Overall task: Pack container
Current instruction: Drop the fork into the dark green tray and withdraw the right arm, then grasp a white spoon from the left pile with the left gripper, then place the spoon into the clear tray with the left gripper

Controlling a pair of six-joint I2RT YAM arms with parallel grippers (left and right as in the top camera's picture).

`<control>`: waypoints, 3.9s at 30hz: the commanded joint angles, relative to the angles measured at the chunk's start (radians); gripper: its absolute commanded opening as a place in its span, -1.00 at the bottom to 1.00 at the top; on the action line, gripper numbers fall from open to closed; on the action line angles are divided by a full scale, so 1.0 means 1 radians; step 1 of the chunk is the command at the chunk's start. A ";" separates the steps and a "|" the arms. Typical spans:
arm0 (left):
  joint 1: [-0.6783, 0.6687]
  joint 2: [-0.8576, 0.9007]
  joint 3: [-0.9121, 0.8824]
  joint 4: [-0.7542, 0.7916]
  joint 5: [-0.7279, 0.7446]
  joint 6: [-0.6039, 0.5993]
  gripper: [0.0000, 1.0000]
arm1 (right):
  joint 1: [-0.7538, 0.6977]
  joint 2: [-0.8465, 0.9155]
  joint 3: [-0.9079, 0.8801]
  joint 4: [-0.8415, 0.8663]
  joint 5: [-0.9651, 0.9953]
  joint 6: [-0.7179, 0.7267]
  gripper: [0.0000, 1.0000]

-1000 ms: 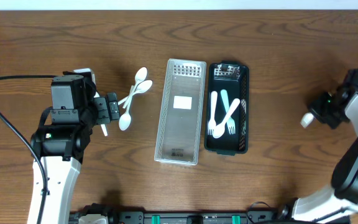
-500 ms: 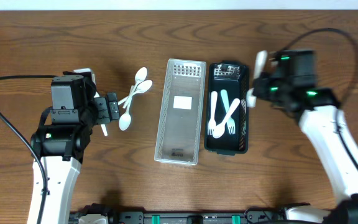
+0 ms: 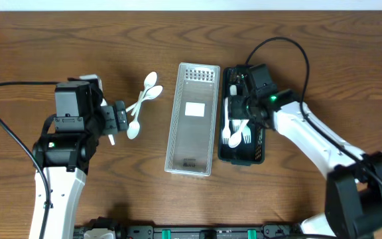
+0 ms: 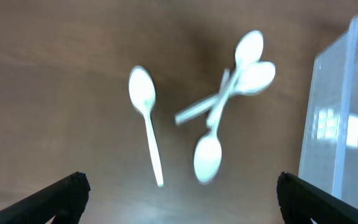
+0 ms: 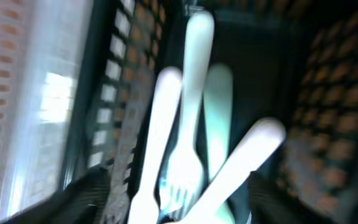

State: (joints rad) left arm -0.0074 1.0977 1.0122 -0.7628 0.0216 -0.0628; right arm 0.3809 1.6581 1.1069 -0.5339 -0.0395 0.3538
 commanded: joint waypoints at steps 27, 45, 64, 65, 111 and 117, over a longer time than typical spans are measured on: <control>0.205 0.509 0.127 0.045 0.108 -0.169 0.81 | -0.515 -0.270 0.064 -0.318 0.058 0.053 0.99; 0.203 0.764 0.126 0.122 0.053 0.042 0.64 | -0.515 -0.270 0.064 -0.361 0.058 0.053 0.99; 0.193 0.852 0.122 0.184 0.053 0.044 -0.88 | -0.515 -0.270 0.064 -0.393 0.058 0.053 0.99; 0.188 0.847 0.122 0.181 0.053 0.044 -0.88 | -0.515 -0.270 0.064 -0.394 0.058 0.053 0.98; -0.270 0.482 0.324 0.042 -0.084 -0.072 0.82 | -0.515 -0.270 0.064 -0.405 0.058 0.053 0.98; -0.106 0.577 0.324 0.024 -0.082 0.075 0.80 | -0.515 -0.270 0.064 -0.405 0.058 0.053 0.98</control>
State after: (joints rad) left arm -0.1612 1.6165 1.3350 -0.7361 -0.0212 -0.0956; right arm -0.1299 1.3872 1.1713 -0.9382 0.0181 0.3946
